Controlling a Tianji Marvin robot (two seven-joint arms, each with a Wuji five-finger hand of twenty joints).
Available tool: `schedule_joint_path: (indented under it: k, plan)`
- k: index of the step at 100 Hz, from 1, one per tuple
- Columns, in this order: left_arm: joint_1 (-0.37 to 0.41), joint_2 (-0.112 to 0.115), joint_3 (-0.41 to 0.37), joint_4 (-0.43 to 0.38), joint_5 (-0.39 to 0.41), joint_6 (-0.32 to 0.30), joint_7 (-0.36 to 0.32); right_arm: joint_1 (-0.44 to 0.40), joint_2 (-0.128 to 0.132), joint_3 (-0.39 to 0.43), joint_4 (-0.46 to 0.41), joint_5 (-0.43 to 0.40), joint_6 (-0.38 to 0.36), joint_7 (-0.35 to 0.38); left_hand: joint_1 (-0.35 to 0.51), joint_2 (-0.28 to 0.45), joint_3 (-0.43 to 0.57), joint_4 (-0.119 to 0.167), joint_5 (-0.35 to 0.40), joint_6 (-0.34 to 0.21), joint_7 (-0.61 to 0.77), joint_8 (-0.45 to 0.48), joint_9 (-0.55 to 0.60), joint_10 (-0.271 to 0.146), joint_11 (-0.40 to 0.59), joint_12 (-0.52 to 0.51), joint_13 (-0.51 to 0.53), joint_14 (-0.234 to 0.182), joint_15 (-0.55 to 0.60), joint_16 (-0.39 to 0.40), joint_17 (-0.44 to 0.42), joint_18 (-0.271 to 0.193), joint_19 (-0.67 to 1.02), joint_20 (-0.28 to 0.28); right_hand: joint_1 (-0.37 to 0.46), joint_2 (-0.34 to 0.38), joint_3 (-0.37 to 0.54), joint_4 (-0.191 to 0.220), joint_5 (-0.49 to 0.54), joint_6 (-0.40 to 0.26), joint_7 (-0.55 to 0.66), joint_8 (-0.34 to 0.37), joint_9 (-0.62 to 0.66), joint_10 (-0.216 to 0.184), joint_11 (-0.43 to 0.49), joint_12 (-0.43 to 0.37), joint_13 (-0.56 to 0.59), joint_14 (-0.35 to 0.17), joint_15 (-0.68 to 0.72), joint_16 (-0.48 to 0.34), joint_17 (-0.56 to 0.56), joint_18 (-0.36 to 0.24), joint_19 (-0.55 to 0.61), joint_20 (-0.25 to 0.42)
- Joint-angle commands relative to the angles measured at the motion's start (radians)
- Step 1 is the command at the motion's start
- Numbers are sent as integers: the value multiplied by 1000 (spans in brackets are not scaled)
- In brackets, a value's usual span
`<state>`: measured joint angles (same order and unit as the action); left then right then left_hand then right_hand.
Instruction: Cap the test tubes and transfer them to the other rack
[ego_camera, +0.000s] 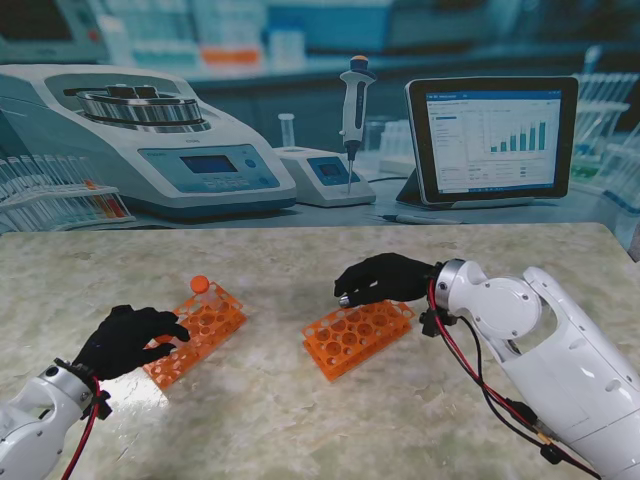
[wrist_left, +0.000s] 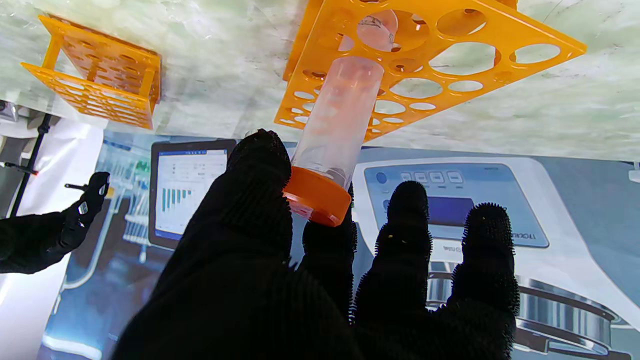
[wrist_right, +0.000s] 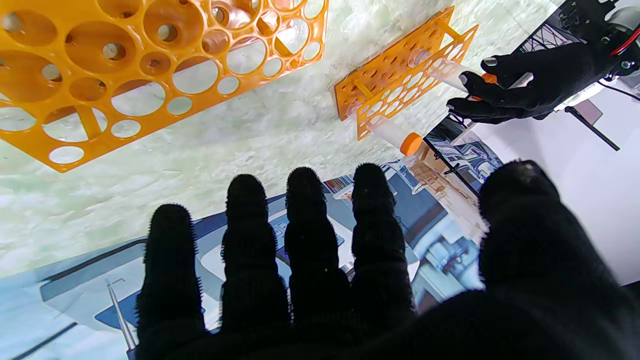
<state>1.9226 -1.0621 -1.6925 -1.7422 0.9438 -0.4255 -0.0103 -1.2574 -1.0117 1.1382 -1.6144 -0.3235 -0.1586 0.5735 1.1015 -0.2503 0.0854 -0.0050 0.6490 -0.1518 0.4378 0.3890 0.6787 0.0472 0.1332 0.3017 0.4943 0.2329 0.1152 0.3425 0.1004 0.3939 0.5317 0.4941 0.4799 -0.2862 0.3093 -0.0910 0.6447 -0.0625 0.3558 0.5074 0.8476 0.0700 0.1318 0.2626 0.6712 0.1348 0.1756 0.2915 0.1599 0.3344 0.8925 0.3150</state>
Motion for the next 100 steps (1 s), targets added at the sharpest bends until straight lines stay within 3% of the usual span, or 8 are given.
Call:
schedule_joint_path:
  k: [1, 13, 31, 68, 77, 100]
  plan:
    - [5, 1, 0, 0, 3, 0, 0, -9, 3, 0, -9, -3, -2, 6, -14, 41, -13, 31, 6, 20, -47, -25, -32, 30, -31, -48, -47, 27, -31, -35, -38, 35, -73, -58, 16, 21, -14, 24, 30, -28, 9, 11, 6, -29, 7, 8, 18, -21, -24, -2, -14, 19, 0, -17]
    - [4, 2, -6, -7, 1, -3, -9, -12, 3, 4, -12, -3, -6, 8, -54, 48, -19, 24, 1, 22, -90, -51, -52, 50, -57, -106, -75, 42, -55, -88, -48, 45, -163, -128, 13, 21, -15, 23, 30, -29, 9, 11, 6, -30, 7, 8, 18, -20, -23, -2, -15, 18, 0, -17]
    - [-1, 4, -8, -10, 3, -10, -20, -21, 4, 11, -20, -4, -12, 7, -136, 93, -46, 14, -29, 50, -146, -100, -118, 72, -89, -174, -173, 35, -91, -163, -75, 19, -257, -200, 12, 21, -14, 23, 30, -29, 8, 11, 3, -31, 6, 8, 16, -21, -24, -3, -17, 19, -3, -18]
    - [-18, 3, -5, -47, -13, -22, -29, -64, 7, 53, -67, -20, -28, 3, -220, 181, -86, 8, -83, 93, -192, -139, -170, 66, -89, -193, -200, 31, -93, -178, -100, 18, -309, -220, 8, 23, -11, 23, 24, -28, 5, 9, -2, -29, 4, 6, 12, -22, -26, -4, -20, 18, -5, -20]
    - [-27, 1, 9, -57, -32, -17, -29, -83, 8, 68, -84, -29, -36, -2, -224, 198, -89, 8, -89, 130, -205, -149, -172, 100, -93, -199, -190, 51, -89, -178, -92, 27, -313, -219, 7, 25, -10, 23, 22, -26, 4, 9, -4, -29, 3, 6, 11, -22, -26, -4, -21, 18, -5, -21]
    - [-67, -3, 66, -69, -78, -5, -28, -148, 6, 120, -125, -53, -52, -29, -237, 217, -93, 9, -107, 144, -234, -169, -167, 95, -95, -203, -174, 44, -84, -176, -92, 26, -320, -215, 3, 34, -9, 23, -3, -20, -10, 3, -21, -27, -5, 1, 3, -23, -30, -7, -24, 17, -9, -24]
